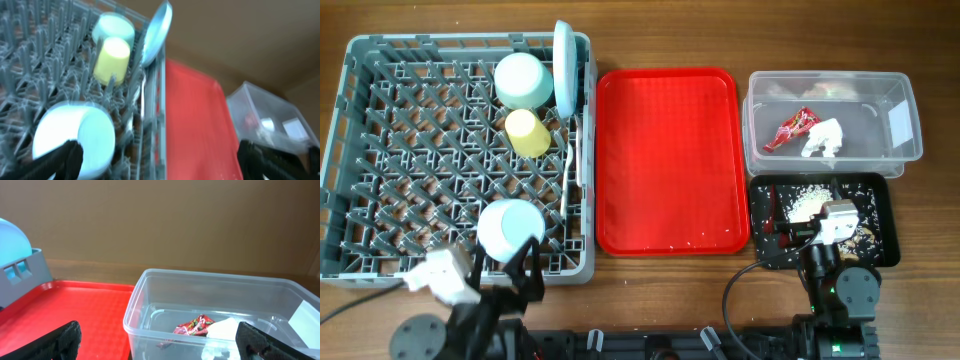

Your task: Sort waste into correct bins and load items into the dishwasher rack

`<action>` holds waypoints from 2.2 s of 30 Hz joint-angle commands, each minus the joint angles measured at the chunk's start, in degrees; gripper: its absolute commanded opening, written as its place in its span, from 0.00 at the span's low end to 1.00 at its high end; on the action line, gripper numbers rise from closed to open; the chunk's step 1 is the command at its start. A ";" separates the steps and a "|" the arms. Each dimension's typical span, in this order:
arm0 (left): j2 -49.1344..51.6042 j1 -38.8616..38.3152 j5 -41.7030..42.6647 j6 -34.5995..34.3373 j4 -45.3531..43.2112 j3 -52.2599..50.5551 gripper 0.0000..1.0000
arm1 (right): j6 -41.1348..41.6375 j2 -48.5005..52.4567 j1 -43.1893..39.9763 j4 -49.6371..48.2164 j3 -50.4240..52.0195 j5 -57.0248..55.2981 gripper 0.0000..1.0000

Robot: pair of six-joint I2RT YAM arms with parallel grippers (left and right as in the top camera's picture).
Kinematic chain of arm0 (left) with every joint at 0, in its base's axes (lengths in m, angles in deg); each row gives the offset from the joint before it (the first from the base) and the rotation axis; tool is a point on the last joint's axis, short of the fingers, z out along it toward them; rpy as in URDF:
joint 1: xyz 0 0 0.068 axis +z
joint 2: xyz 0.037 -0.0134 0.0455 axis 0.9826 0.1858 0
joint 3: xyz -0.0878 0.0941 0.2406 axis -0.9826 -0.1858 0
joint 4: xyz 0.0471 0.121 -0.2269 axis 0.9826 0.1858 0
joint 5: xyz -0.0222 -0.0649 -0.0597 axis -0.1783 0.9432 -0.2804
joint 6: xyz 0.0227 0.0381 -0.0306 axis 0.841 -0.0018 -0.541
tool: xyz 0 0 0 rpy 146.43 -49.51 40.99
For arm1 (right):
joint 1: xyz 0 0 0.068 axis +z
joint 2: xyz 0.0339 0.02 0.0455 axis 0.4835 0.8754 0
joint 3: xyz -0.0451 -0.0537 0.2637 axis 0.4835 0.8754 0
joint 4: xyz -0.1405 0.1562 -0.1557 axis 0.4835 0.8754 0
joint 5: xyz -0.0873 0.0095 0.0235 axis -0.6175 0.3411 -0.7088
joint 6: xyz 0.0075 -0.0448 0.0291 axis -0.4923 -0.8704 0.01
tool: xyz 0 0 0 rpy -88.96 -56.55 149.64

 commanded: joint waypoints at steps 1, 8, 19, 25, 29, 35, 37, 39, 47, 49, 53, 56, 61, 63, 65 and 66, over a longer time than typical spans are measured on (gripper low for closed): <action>-5.05 -0.22 1.27 0.09 -20.68 -12.98 1.00 | -0.70 -0.50 -0.28 -0.35 0.07 0.90 1.00; -4.90 -0.57 1.07 0.11 -56.08 -28.24 1.00 | -0.68 -0.50 -0.28 -0.35 0.07 0.90 1.00; -5.03 -2.10 -5.07 0.13 -61.11 -40.26 1.00 | -0.70 -0.50 -0.28 -0.35 0.07 0.90 1.00; -5.03 -2.16 -12.98 0.85 -51.52 -40.26 1.00 | -0.68 -0.50 -0.28 -0.35 0.07 0.90 1.00; -5.05 -2.91 -12.98 12.20 -51.60 -40.26 1.00 | -0.70 -0.50 -0.28 -0.35 0.07 0.90 1.00; -5.05 -5.46 -12.79 22.75 -51.58 -40.26 1.00 | -0.68 -0.50 -0.28 -0.35 0.07 0.90 1.00; -5.05 -5.44 -12.79 22.73 -51.58 -40.26 1.00 | -0.68 -0.50 -0.28 -0.35 0.07 0.90 1.00; -5.05 -5.46 -12.76 22.69 -51.58 -40.26 1.00 | -0.70 -0.50 -0.28 -0.35 0.07 0.90 1.00; -5.05 -5.40 -12.79 22.69 -51.63 -40.26 1.00 | -0.68 -0.50 -0.28 -0.35 0.07 0.92 1.00; -5.05 -5.42 -12.79 22.71 -51.63 -40.24 1.00 | -0.68 -0.50 -0.28 -0.35 0.07 0.90 1.00; -5.05 -5.40 -12.79 22.69 -51.63 -40.26 1.00 | -0.68 -0.50 -0.28 -0.35 0.07 0.90 1.00; -5.05 -5.42 -12.79 22.69 -51.63 -40.24 1.00 | -0.68 -0.50 -0.28 -0.35 0.07 0.90 1.00; -5.05 -5.42 -12.79 22.71 -51.63 -40.24 1.00 | -0.70 -0.50 -0.28 -0.35 0.07 0.90 1.00; -5.05 -5.42 -12.79 22.69 -51.63 -40.24 1.00 | -0.70 -0.50 -0.28 -0.35 0.07 0.90 1.00; -5.05 -5.40 -12.79 22.69 -51.63 -40.24 1.00 | -0.70 -0.50 -0.28 -0.35 0.07 0.90 1.00; -5.05 -5.42 -12.79 22.69 -51.63 -40.24 1.00 | -0.68 -0.50 -0.28 -0.35 0.07 0.90 1.00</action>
